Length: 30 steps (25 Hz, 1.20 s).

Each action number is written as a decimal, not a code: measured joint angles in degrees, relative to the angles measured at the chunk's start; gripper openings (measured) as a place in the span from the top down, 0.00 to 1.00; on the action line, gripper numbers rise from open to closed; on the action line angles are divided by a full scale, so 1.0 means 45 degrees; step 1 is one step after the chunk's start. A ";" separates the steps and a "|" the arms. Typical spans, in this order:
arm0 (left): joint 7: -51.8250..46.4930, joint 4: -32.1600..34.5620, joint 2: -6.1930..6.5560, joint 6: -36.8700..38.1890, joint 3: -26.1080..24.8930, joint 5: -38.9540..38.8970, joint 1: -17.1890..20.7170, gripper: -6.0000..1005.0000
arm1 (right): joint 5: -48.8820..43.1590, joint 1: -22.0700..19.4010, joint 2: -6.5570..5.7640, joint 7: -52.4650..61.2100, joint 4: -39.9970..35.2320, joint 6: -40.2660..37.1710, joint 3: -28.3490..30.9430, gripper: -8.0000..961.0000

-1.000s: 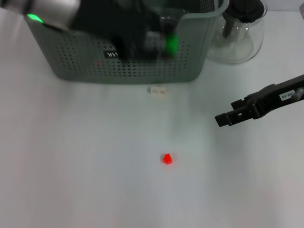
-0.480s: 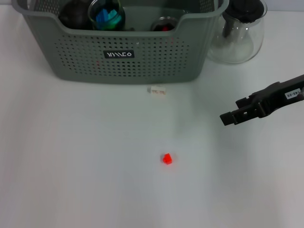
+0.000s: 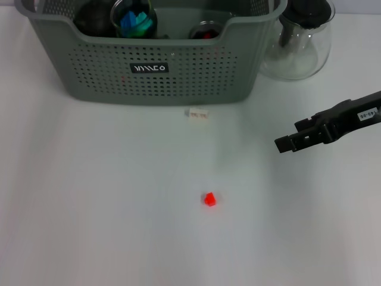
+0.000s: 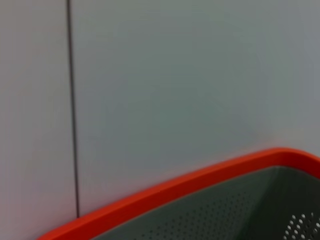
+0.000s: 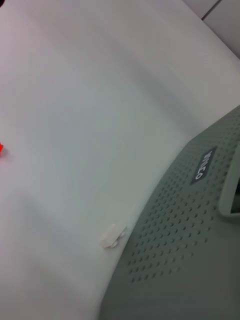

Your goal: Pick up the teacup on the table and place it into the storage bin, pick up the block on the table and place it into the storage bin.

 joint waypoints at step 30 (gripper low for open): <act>0.1613 0.2251 -0.0351 0.3443 0.0246 -0.1815 0.0886 0.17 | 0.0007 0.0104 0.0037 -0.0170 0.0001 -0.0046 0.0030 0.13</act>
